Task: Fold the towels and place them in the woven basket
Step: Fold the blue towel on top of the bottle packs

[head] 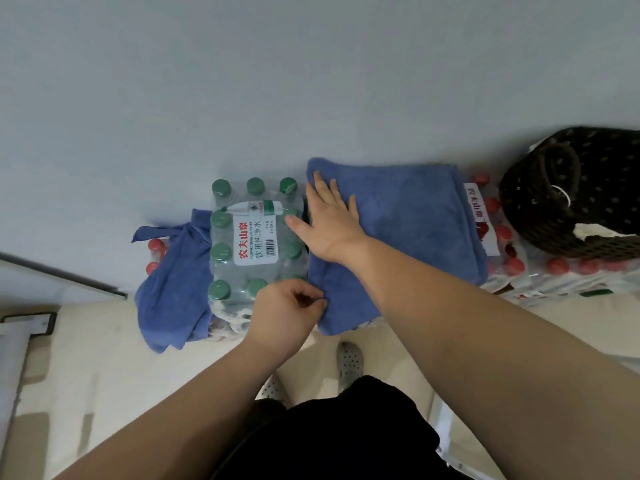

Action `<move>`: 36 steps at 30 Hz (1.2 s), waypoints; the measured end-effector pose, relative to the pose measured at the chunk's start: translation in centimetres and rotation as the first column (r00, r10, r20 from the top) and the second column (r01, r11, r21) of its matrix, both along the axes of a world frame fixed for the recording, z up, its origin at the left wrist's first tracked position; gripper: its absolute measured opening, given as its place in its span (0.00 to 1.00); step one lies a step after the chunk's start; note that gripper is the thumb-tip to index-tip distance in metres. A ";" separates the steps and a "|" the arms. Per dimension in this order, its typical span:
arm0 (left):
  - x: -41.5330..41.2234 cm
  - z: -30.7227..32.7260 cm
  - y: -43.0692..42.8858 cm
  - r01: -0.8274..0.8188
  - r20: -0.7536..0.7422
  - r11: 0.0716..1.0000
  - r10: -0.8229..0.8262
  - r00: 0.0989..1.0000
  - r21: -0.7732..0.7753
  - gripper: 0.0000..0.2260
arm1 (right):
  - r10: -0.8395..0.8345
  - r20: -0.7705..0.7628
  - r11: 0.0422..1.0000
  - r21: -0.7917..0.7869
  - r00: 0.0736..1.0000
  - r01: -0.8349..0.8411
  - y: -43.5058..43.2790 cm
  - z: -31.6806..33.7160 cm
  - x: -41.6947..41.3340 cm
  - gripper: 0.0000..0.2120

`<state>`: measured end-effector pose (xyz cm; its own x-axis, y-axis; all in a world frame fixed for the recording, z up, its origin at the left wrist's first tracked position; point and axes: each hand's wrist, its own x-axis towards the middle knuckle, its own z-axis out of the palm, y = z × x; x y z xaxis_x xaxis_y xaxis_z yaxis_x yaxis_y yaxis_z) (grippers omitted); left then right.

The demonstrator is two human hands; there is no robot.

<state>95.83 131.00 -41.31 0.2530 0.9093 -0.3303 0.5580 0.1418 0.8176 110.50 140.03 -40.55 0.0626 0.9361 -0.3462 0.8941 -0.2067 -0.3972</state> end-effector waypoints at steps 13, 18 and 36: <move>-14.4 -0.3 2.0 -0.301 -0.051 0.953 0.299 0.953 -0.026 0.11 | 0.186 -0.033 0.982 0.025 0.982 -0.186 3.9 -1.0 -15.1 0.38; -16.5 -1.3 2.2 -0.339 -0.054 0.940 0.337 0.940 -0.036 0.11 | 0.320 -0.133 0.946 0.098 0.938 -0.309 3.7 -0.7 -15.1 0.36; -0.2 0.9 0.3 0.125 -0.125 0.932 -0.087 0.988 0.339 0.07 | 0.199 0.303 0.979 -0.013 0.932 -0.205 -7.0 -2.6 8.8 0.41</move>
